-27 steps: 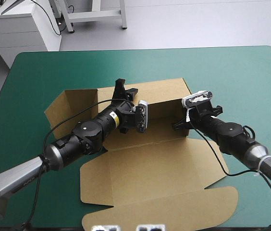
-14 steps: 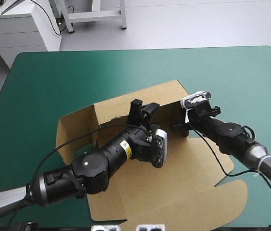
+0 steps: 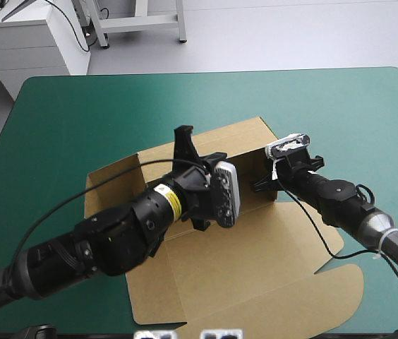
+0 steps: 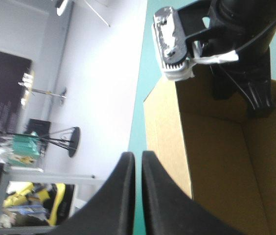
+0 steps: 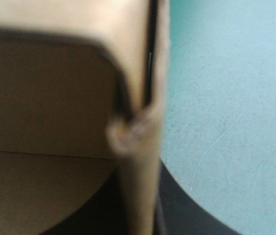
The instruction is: Fold the box
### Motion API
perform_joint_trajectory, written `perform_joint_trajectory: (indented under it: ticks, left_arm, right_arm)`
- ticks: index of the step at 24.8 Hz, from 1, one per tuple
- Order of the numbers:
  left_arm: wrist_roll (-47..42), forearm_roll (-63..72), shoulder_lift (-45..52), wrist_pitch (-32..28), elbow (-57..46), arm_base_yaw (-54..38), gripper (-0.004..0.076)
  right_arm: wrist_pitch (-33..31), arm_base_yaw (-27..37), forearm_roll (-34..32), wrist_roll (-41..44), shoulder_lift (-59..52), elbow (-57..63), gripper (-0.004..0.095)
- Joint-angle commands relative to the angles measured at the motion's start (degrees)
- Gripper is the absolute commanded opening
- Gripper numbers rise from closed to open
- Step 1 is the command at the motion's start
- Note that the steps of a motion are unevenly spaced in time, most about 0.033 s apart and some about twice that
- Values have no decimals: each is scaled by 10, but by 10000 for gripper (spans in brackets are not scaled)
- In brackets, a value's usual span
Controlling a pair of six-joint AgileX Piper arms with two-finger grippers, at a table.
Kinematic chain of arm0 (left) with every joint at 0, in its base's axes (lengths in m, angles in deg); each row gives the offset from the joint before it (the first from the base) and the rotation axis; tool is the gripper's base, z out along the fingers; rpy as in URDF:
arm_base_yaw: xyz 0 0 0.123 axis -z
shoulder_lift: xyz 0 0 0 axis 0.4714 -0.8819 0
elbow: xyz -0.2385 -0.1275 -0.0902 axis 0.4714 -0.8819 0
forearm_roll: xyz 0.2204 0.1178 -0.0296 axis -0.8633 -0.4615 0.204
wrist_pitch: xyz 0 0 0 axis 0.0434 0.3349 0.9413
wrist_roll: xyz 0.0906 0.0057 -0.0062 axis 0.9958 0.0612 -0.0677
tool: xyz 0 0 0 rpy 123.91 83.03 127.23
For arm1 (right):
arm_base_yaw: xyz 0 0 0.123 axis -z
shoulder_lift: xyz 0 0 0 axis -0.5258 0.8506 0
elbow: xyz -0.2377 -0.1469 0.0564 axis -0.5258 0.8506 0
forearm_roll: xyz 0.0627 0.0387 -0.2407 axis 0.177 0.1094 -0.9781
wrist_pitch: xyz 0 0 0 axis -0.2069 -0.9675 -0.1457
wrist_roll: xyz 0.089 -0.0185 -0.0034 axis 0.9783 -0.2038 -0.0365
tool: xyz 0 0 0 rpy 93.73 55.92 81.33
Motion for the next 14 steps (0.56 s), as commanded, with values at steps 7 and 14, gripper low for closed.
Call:
perform_joint_trajectory:
  ticks: [7, 14]
  left_arm:
    - [179, 318, 18, 196, 218, -212, 22]
    - [186, 617, 15, 327, 245, -602, 15]
  right_arm:
    - [-11, -3, 8, 0, -17, -16, -16]
    - [-8, -3, 8, 0, -18, -16, -17]
